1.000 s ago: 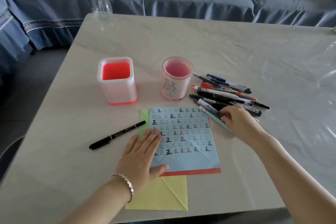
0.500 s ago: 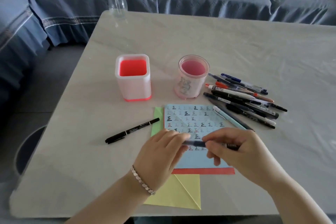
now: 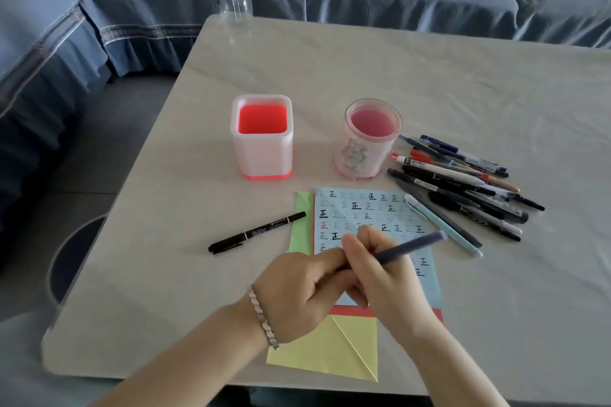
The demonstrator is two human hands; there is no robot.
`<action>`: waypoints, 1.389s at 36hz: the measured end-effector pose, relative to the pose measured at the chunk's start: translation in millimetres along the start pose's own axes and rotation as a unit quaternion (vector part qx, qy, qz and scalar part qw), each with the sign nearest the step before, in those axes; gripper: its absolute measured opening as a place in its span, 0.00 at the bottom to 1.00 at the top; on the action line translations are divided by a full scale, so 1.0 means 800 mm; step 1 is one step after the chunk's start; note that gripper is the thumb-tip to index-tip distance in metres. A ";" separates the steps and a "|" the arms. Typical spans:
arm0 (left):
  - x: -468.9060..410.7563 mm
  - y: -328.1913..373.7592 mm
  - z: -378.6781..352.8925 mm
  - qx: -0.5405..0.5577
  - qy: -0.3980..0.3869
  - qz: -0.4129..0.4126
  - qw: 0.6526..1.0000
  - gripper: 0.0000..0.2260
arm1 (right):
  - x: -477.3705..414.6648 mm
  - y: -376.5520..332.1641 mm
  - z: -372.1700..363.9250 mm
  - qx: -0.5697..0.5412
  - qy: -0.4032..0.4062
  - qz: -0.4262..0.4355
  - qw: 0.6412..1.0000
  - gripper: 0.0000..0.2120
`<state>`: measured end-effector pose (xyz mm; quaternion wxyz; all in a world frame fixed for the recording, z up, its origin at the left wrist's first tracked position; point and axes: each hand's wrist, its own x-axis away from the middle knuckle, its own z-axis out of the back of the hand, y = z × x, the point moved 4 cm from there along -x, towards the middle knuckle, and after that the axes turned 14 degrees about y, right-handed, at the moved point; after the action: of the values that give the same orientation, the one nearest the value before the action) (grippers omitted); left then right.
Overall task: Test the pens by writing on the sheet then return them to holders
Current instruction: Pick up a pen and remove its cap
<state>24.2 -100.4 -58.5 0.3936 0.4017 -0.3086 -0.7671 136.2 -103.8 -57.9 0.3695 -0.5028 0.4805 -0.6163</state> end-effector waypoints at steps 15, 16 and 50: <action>0.014 -0.118 0.062 -0.414 0.111 0.076 0.900 0.12 | 0.010 0.027 0.055 0.133 0.061 0.137 0.980 0.10; 0.015 -0.124 0.065 -0.421 0.101 0.082 0.898 0.12 | 0.011 0.031 0.058 0.151 0.062 0.136 0.977 0.09; 0.049 -0.069 -0.004 -0.297 0.033 -0.038 0.954 0.22 | 0.016 0.054 0.069 0.158 0.107 0.111 0.975 0.16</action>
<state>-6.8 -106.3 -118.3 0.4759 0.3031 -0.0380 -0.8248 186.1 -139.6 -94.2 0.4568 -0.3126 0.4669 -0.6897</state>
